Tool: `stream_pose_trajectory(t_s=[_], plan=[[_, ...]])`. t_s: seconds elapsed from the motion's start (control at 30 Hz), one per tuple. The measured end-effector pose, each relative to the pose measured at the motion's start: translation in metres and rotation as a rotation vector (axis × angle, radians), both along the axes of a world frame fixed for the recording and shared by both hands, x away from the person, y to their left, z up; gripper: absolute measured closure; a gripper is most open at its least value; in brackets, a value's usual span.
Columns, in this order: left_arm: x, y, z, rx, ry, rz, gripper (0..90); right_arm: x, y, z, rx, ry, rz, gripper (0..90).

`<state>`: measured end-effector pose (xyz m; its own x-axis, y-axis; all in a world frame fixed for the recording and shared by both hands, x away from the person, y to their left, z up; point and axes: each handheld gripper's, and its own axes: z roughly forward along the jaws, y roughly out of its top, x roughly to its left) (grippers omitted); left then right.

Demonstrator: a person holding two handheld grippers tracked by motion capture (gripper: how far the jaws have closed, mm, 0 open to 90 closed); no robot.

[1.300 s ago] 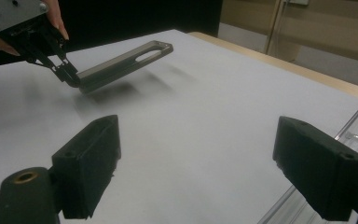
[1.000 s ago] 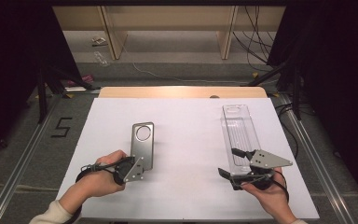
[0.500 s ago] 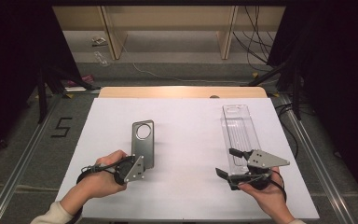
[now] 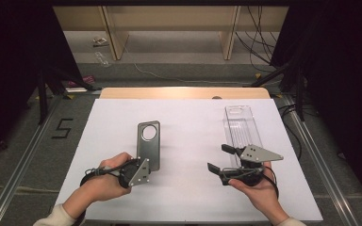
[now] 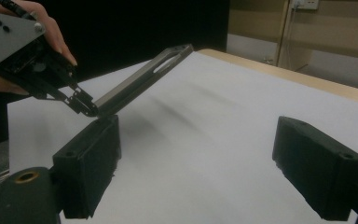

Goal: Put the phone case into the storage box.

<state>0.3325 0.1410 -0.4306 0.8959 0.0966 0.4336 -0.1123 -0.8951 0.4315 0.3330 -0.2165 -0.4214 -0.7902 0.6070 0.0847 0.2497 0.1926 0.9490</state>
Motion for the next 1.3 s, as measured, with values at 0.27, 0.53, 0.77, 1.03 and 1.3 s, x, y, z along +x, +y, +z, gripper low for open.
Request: stream_pose_trajectory(t_s=[0.27, 0.53, 0.77, 1.03, 1.3], plan=[[-0.002, -0.004, 0.002, -0.005, -0.004, -0.012, 88.5, 0.012, 0.022, 0.004, 0.009, 0.02, 0.015, 16.9], [-0.005, -0.009, 0.003, -0.007, -0.006, -0.029, 88.6, 0.021, 0.036, 0.006, 0.02, 0.032, 0.021, 16.9], [-0.006, -0.011, 0.003, -0.005, -0.007, -0.039, 88.6, 0.029, 0.042, 0.006, 0.018, 0.043, 0.015, 17.0], [-0.008, -0.014, 0.003, 0.001, -0.008, -0.051, 88.5, 0.036, 0.048, 0.005, 0.02, 0.058, 0.015, 16.9], [-0.009, -0.016, 0.004, 0.012, -0.006, -0.057, 88.5, 0.042, 0.054, 0.005, 0.024, 0.079, 0.009, 17.1]])
